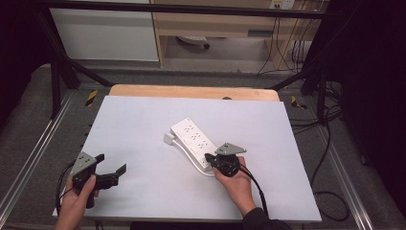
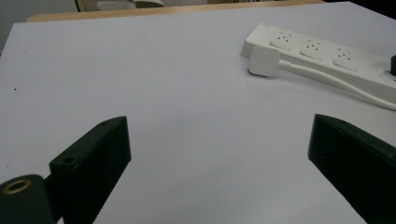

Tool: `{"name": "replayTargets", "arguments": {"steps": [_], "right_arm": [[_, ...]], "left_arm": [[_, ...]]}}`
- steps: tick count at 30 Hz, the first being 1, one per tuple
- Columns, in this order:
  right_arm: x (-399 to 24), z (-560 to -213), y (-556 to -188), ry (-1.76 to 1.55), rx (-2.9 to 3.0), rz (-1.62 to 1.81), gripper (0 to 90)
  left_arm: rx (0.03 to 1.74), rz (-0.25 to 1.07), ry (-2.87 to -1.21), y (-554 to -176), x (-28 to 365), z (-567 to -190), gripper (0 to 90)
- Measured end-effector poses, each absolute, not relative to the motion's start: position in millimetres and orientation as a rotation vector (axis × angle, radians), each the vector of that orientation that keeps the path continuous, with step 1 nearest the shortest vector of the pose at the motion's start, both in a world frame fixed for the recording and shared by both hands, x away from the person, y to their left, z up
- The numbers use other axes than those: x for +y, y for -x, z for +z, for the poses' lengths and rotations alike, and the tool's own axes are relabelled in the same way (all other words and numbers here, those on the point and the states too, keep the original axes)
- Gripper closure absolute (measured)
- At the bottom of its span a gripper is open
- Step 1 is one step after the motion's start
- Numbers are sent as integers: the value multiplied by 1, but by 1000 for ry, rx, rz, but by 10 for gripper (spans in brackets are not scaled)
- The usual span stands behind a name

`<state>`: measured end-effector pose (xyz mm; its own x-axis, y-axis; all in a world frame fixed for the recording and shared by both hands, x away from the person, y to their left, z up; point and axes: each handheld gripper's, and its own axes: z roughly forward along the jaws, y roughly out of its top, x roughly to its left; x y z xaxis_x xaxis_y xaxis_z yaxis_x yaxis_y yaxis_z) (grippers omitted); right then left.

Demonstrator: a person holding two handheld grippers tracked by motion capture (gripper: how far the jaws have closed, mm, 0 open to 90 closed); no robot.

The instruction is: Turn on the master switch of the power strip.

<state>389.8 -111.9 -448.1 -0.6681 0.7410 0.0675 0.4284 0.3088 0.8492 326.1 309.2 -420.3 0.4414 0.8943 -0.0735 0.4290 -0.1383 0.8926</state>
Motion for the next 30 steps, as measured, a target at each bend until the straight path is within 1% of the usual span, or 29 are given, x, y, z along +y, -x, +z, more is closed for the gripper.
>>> {"name": "replayTargets", "arguments": {"steps": [30], "right_arm": [[-110, -446, -387, -1034, 2237, 1340, 873]], "left_arm": [[1143, 618, -1748, -326, 310, -420, 58]]}}
